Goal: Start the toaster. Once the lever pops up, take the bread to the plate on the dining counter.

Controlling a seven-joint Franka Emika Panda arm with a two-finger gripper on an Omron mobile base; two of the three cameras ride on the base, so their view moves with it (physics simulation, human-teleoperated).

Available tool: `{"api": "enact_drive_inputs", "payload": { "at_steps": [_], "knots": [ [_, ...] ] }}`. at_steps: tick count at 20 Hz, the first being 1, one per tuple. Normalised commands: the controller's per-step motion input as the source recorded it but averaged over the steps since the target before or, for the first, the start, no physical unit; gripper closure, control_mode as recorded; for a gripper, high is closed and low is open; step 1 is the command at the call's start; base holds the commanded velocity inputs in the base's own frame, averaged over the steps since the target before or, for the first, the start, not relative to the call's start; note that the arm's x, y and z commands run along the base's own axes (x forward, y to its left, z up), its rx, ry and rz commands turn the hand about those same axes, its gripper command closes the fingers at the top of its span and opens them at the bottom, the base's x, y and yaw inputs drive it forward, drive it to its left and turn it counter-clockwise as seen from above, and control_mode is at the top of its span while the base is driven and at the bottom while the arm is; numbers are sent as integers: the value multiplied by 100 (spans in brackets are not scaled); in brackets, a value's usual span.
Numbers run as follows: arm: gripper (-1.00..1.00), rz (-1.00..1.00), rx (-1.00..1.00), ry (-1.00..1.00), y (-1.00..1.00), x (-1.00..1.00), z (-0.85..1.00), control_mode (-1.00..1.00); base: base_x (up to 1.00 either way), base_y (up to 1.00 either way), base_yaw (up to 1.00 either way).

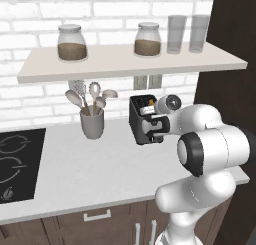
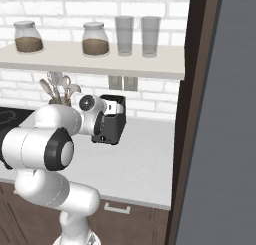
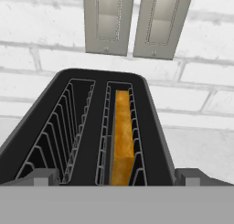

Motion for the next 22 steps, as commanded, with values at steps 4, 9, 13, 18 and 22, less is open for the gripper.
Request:
{"api": "enact_drive_inputs", "payload": {
  "at_steps": [4,9,13,18,22],
  "knots": [
    [-100,0,0,0,0,0,0,-100,0,0,0],
    [-100,0,0,0,0,0,0,-100,0,0,0],
    [-100,0,0,0,0,0,0,-100,0,0,0],
    [-100,0,0,0,0,0,0,-100,0,0,0],
    [-100,0,0,0,0,0,0,-100,0,0,0]
  ]
}}
